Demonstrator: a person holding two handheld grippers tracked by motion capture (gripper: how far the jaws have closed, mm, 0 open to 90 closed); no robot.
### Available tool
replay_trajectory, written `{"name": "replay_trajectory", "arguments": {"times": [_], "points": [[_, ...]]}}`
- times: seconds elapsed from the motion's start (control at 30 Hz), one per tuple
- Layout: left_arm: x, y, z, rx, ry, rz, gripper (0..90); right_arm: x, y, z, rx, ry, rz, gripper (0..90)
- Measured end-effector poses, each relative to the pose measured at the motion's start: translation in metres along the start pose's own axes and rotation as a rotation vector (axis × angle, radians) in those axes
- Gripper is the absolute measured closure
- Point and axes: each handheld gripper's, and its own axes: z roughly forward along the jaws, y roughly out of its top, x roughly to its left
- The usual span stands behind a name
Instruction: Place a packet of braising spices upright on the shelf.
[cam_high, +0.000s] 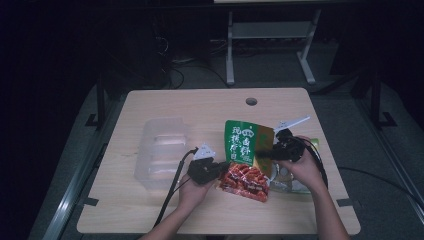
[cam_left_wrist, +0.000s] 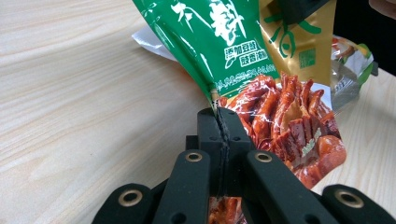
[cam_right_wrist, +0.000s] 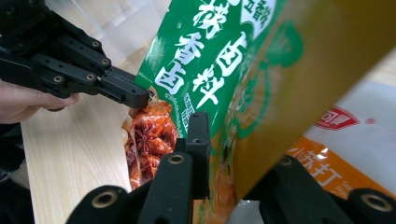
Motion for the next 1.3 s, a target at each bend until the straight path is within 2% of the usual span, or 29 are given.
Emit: {"name": "replay_trajectory", "arguments": {"times": [0.07,0.23,0.37,0.6,0.73,0.83,1.17,1.3], "points": [[0.0,-0.001,0.0,0.0,0.001,0.003,89.6,0.001,0.0,0.003,0.014,0.0,-0.001,77.6],[0.001,-0.001,-0.001,0.004,-0.002,0.003,89.4,0.002,-0.001,0.007,0.039,-0.01,-0.01,87.3],[0.0,-0.001,-0.003,0.003,0.003,0.01,87.4,0.004,-0.001,0.004,0.028,0.006,-0.015,88.9],[-0.004,-0.001,-0.011,-0.006,0.016,0.036,74.1,0.008,0.002,-0.005,-0.023,0.043,-0.008,89.2],[-0.008,-0.001,-0.014,-0.008,0.026,0.039,63.7,0.02,0.008,-0.011,-0.044,0.046,-0.043,89.3],[-0.01,-0.002,-0.018,-0.004,0.033,0.062,56.7,0.032,0.015,-0.014,-0.052,0.038,-0.083,89.4],[-0.012,-0.007,-0.029,0.012,0.012,0.067,43.8,0.051,0.026,-0.018,-0.071,0.036,-0.146,89.5],[-0.014,-0.009,-0.034,0.009,0.012,0.087,41.6,0.055,0.028,-0.018,-0.078,0.037,-0.157,89.5]]}}
